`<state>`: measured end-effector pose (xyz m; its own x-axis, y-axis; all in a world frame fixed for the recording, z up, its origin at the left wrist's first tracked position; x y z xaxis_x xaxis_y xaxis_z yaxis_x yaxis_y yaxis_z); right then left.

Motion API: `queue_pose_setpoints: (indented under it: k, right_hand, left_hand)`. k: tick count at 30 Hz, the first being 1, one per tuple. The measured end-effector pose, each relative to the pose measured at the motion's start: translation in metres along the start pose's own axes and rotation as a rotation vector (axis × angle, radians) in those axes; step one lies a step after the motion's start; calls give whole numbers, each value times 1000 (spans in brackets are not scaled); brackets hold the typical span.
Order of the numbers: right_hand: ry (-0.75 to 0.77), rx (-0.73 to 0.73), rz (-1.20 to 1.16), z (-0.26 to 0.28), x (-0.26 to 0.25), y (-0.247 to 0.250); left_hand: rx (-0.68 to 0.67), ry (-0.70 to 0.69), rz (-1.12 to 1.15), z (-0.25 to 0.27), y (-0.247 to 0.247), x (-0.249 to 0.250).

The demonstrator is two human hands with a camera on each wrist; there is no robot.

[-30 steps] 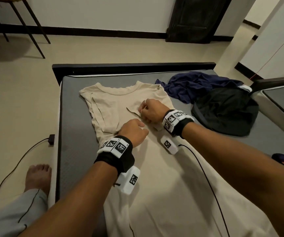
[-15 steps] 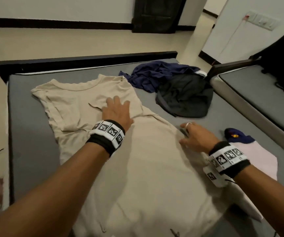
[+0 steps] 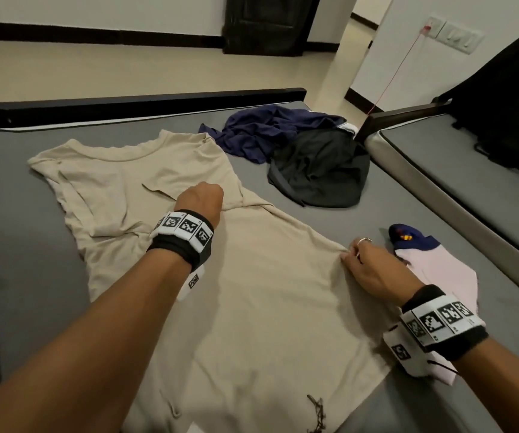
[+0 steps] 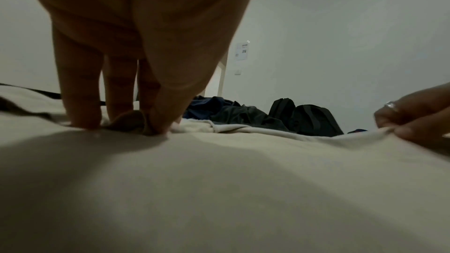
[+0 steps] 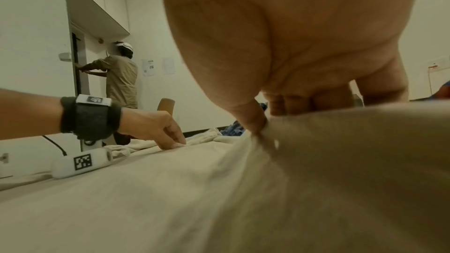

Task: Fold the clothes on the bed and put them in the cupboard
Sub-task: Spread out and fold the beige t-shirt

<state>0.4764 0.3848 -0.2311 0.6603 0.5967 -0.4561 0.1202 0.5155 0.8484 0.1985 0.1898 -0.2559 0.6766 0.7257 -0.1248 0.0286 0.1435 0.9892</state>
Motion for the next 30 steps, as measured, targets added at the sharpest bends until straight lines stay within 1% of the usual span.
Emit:
queue_pose_setpoints:
  k: [2,3,5,7,8,9,11,12,14,16,17,18,21,22,23,26,28,30]
  right_hand:
    - [35,-29,-98,17,-9,-1]
    - [52,-66,-95,26,-12,-3]
    - [64,-139,-6,42,-9,-5]
    - [64,-162,103,55,0,-7]
    - [61,-159,127,61,5,-7]
    - [62,-148,145,67,10,-7]
    - [85,-108,201,76,14,-7]
    - [100,-95,199,80,15,-8]
    - [144,-89,158,88,13,-12]
    - [207,-77,151,94,12,-19]
    - [235,-68,153,97,12,-22]
    - [262,-50,147,99,12,-25]
    - [308,27,121,102,12,-27]
    - [307,50,107,102,13,-26]
    - [299,68,89,102,12,-24]
    - [299,125,16,102,13,-20]
    - [303,184,-72,100,11,-14]
    - [308,196,-146,97,9,-3]
  left_hand:
    - [13,0,-18,-1,5,-4]
    - [26,-1,-28,-2,7,-8]
    - [78,5,-52,-3,17,-20]
    - [136,26,-97,-4,30,-38]
    - [128,30,-121,-5,34,-48]
    - [91,26,-141,-5,37,-54]
    - [-25,14,-187,-3,34,-62]
    - [-60,18,-225,0,30,-61]
    - [-48,35,-286,7,21,-52]
    - [31,12,-267,17,18,-33]
    - [69,-35,-245,22,18,-19]
    - [96,-110,-218,28,18,-4]
    - [149,-377,-134,46,13,46]
    - [160,-433,-115,50,9,59]
    - [168,-461,-96,51,7,69]
    - [164,-421,-76,50,7,82]
    - [145,-383,-117,47,12,83]
    - [120,-369,-183,45,17,83]
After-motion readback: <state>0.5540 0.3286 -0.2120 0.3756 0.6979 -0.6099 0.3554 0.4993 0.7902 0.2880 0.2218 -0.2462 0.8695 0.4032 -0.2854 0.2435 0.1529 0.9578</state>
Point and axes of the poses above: each hand's wrist, its own z-axis away from the middle knuckle, its own y-axis out of the back of the hand, x = y × z, the point moved 2 cm from there along -z, towards the middle knuckle, and after that the axes turned 14 degrees about -z, right-handed, at the moved point
